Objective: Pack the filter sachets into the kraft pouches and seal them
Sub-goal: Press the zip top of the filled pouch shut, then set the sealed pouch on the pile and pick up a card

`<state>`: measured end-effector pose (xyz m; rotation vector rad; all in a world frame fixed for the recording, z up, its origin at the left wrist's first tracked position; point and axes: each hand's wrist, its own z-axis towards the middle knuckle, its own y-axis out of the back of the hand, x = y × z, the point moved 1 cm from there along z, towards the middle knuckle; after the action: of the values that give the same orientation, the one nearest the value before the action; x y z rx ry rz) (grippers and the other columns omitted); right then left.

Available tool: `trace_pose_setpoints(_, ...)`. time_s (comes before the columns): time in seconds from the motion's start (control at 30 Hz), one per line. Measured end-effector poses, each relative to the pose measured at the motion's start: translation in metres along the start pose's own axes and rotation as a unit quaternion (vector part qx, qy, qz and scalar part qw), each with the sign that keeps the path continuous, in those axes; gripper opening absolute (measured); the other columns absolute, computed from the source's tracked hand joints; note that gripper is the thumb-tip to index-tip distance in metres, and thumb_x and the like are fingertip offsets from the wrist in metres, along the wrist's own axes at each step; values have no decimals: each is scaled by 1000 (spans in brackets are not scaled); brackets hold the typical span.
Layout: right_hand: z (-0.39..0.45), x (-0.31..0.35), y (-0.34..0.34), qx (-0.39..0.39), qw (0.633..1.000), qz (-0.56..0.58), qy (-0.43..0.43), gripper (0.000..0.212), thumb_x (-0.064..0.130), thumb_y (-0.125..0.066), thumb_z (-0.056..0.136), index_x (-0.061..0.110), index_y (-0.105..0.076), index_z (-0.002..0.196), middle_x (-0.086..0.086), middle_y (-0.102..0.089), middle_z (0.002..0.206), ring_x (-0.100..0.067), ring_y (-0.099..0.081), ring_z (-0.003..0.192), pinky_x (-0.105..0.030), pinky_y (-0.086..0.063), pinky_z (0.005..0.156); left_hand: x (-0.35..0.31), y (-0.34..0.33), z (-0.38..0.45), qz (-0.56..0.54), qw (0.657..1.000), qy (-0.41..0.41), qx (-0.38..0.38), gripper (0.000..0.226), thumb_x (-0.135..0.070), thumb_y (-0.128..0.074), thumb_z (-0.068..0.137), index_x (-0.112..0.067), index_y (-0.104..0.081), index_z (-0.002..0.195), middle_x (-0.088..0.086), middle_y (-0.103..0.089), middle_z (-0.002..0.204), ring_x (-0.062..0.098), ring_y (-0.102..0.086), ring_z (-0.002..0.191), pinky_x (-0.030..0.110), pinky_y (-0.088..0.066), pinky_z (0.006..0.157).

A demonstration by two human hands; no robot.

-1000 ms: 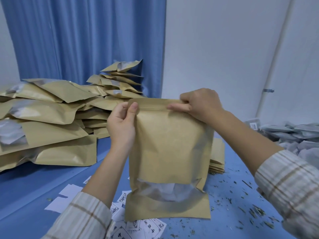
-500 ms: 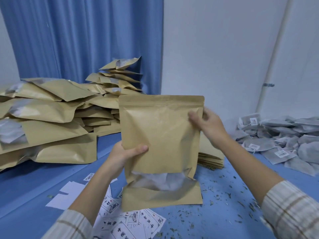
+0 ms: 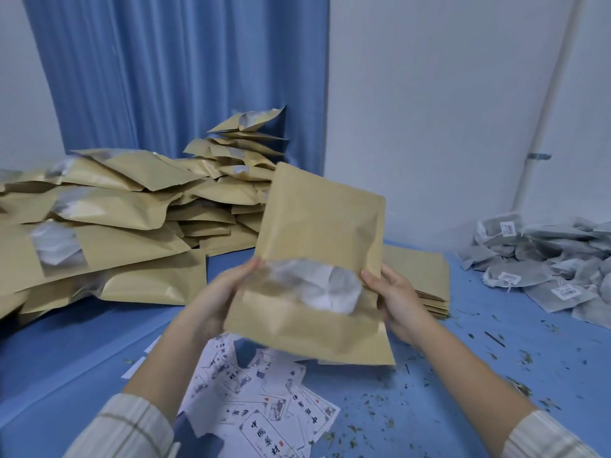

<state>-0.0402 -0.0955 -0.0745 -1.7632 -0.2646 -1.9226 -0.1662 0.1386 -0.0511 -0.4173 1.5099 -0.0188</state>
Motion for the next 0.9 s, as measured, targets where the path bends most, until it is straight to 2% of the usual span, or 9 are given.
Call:
trace_pose_setpoints(0.1,3,2,-30,-34,995,88,-28,23,5,-49,94,2,-60,114,-16,-65,113,-30,-60,105,-43,-44,97,-4,10,-2,-201,978,-57,13,40,-44,-50,87,-15,-77,93,8,-72,101,21,-70,86,29,-57,67)
trace_pose_setpoints(0.27,13,4,-96,-84,987,137,-14,9,4,-54,90,6,-63,88,-13,-69,89,-23,-68,80,-31,-55,68,-5,18,3,-320,944,-83,-26,51,-46,-35,97,-20,-76,82,1,-68,95,19,-62,88,33,-50,75)
trace_pose_setpoints(0.37,67,37,-180,-114,990,82,-12,23,9,-52,89,3,-62,109,-19,-64,110,-26,-62,91,-37,-49,76,-22,27,10,-332,938,-80,-63,43,-51,-40,93,-17,-64,105,6,-66,113,30,-63,100,45,-46,89)
trace_pose_setpoints(0.43,112,82,-261,-15,996,80,-36,41,21,-43,96,0,-45,131,-20,-50,133,-27,-56,104,-39,-50,86,-38,32,14,-327,937,-82,-93,49,-52,-39,95,-15,-56,121,12,-67,116,36,-66,98,47,-51,83)
trace_pose_setpoints(0.53,153,119,-350,90,991,62,-78,56,45,-29,98,13,-29,143,-12,-33,148,-38,-37,131,-53,-39,102,-57,56,19,-321,922,-137,-165,40,-41,-38,100,-7,-53,114,8,-74,75,19,-71,64,28,-54,45)
trace_pose_setpoints(0.57,155,121,-367,112,988,44,-101,55,43,-30,98,14,-26,144,-10,-29,149,-39,-32,133,-56,-37,102,-61,63,17,-325,919,-136,-179,46,-42,-38,100,-5,-50,125,12,-73,83,19,-71,72,30,-54,47)
trace_pose_setpoints(0.67,142,103,-373,172,970,80,-150,52,41,-37,97,21,-25,143,-9,-25,148,-42,-32,130,-56,-47,89,-62,74,14,-361,917,-87,-145,62,-53,-38,96,-15,-35,144,16,-51,137,36,-52,118,48,-49,82)
trace_pose_setpoints(0.73,132,86,-365,196,965,82,-153,53,48,-34,96,25,-25,144,-8,-23,151,-42,-39,127,-52,-50,84,-61,69,13,-375,914,-81,-131,62,-54,-39,95,-15,-35,144,14,-48,140,37,-53,117,49,-46,88)
trace_pose_setpoints(0.9,118,82,-345,170,974,55,-140,52,48,-37,95,23,-29,141,-14,-38,140,-35,-55,111,-49,-51,88,-55,47,18,-390,909,-66,-131,58,-53,-45,93,-12,-46,135,10,-57,128,27,-60,103,40,-49,69)
